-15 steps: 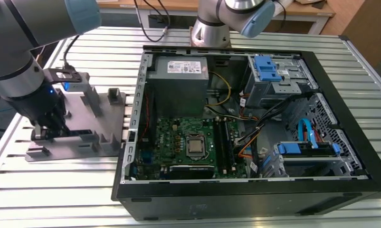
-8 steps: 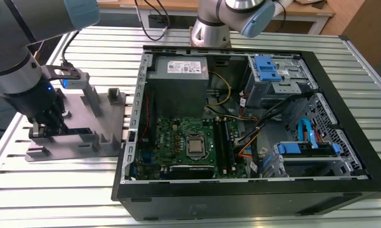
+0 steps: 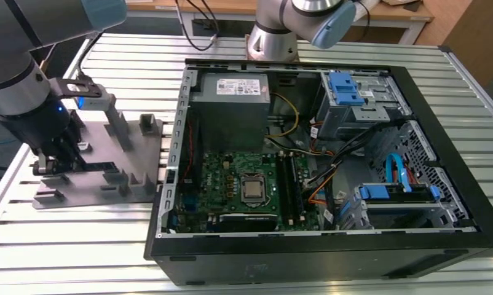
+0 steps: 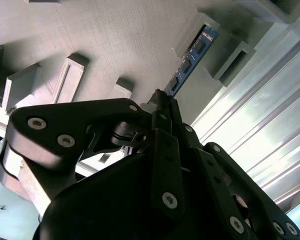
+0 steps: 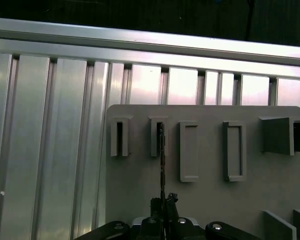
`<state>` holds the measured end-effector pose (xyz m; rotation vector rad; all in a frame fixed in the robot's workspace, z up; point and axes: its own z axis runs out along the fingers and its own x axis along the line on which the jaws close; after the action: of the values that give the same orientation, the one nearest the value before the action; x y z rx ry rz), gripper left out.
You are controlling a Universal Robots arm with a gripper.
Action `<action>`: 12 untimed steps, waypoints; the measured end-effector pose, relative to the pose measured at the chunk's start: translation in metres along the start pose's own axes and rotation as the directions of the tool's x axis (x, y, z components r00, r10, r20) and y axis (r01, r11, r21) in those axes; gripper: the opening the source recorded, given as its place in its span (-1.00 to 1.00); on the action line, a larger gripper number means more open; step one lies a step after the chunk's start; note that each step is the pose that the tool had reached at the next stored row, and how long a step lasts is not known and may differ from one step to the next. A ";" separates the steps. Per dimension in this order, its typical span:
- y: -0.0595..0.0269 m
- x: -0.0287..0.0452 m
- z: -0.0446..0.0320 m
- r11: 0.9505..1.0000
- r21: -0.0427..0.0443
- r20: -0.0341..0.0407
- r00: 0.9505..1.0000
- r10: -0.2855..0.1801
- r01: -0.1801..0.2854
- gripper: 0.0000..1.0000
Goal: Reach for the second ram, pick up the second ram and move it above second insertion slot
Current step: 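Pick up the second ram and move it above second insertion slot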
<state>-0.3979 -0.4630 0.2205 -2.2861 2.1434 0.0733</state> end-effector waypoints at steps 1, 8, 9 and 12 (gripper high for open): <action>0.0001 -0.0001 -0.0019 1.000 0.000 0.000 1.000 0.000 0.000 -0.72; 0.0004 -0.0005 -0.0132 1.000 0.000 0.000 1.000 0.000 0.000 -0.72; 0.0004 -0.0006 -0.0147 1.000 0.000 0.000 1.000 0.000 0.000 -0.72; 0.0005 -0.0008 -0.0194 1.000 0.000 0.000 1.000 0.000 0.000 -0.72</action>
<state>-0.3980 -0.4630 0.2399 -2.2860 2.1434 0.0733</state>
